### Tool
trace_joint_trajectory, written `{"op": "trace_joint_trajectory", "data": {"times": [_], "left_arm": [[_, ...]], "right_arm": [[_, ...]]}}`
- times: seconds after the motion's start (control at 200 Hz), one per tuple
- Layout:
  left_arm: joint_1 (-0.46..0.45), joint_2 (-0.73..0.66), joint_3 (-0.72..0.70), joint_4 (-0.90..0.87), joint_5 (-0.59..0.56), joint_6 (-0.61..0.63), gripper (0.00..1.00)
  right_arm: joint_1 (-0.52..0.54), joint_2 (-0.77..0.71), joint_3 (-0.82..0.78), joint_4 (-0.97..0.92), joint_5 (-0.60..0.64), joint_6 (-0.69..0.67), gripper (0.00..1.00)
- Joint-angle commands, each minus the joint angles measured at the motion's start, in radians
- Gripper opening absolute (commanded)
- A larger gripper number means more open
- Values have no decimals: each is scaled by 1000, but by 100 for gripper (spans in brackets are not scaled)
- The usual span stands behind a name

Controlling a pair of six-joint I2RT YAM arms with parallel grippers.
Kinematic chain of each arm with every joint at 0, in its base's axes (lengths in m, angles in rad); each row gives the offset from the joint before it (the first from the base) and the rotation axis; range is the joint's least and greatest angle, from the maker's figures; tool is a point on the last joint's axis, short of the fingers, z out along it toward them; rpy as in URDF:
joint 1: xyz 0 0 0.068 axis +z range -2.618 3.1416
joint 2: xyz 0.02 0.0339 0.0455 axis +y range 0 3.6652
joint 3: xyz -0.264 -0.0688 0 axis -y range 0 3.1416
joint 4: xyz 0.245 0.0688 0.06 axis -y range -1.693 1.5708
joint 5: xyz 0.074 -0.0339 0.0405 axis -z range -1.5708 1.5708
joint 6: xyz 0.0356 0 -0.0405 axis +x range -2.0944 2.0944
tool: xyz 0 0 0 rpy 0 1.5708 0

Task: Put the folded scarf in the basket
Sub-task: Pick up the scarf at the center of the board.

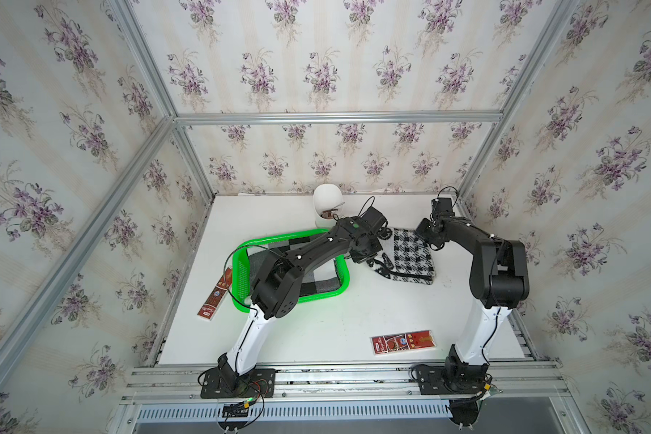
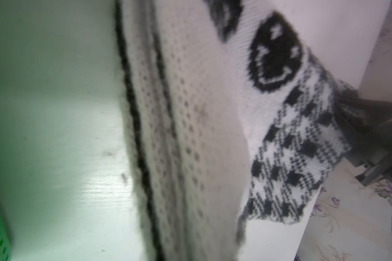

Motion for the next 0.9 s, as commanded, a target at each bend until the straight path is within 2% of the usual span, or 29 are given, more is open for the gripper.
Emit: {"op": "trace_joint_trajectory", "data": {"times": [0.0, 0.315, 0.549, 0.689, 0.894], "left_arm": [[-2, -13, 41, 2, 25, 64, 0], [-5, -88, 87, -9, 20, 123, 0], [-8, -232, 44, -43, -19, 161, 0], [-5, -400, -78, -84, -96, 188, 0], [32, -702, -372, -127, -171, 172, 0]], "right_arm": [[19, -54, -4, -36, 80, 9, 0], [42, -166, 0, -98, 138, -1, 0], [80, -230, 116, -203, 129, -20, 0], [172, -259, 189, -262, 123, -16, 0], [355, -251, 270, -281, 90, 52, 0]]}}
